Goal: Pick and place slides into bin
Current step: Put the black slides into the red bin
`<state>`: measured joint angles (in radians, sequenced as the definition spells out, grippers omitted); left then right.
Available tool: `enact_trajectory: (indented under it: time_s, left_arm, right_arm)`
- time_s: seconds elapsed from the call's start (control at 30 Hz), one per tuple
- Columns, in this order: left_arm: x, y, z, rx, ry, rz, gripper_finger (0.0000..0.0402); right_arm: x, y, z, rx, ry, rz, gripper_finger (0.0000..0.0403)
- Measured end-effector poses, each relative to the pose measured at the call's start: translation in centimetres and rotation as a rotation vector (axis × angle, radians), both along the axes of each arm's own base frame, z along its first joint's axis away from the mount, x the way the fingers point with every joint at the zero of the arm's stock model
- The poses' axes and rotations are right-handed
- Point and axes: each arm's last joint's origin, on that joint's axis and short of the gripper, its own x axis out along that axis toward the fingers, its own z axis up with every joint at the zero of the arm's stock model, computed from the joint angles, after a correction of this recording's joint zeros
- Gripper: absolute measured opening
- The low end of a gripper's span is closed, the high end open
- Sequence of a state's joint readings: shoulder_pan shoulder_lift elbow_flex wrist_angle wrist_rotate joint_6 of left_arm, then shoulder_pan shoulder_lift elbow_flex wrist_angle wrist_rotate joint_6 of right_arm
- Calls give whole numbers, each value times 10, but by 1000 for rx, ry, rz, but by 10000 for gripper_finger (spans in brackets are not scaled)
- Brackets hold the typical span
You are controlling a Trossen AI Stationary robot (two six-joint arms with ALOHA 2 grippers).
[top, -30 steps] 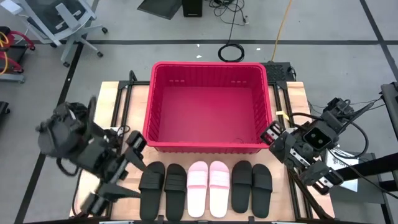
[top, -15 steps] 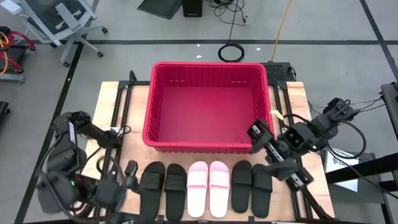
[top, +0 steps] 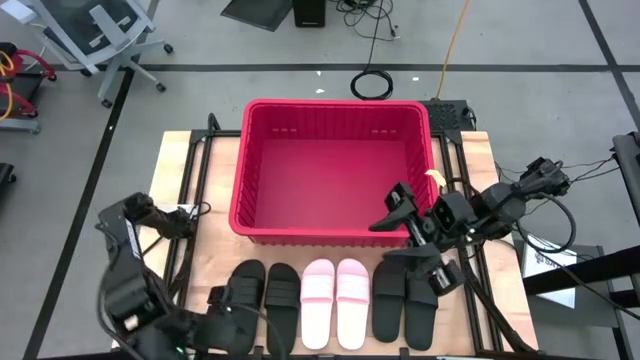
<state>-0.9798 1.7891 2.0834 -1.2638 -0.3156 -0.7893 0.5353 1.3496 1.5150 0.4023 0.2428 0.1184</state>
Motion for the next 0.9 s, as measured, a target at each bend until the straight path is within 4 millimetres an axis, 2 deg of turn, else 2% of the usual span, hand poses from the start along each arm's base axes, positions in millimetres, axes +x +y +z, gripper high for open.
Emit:
enact_trajectory:
  time_s: [0.23,0.63,0.9]
  left_arm:
    - [7,-13,-51,247,217,-20,205]
    - [23,-37,-120,517,367,-35,205]
    - [15,-26,-174,664,490,95,205]
  right_arm:
    - [15,4,-11,18,46,-40,205]
    - [33,13,-24,70,69,-16,205]
    - [34,13,-25,88,76,-7,205]
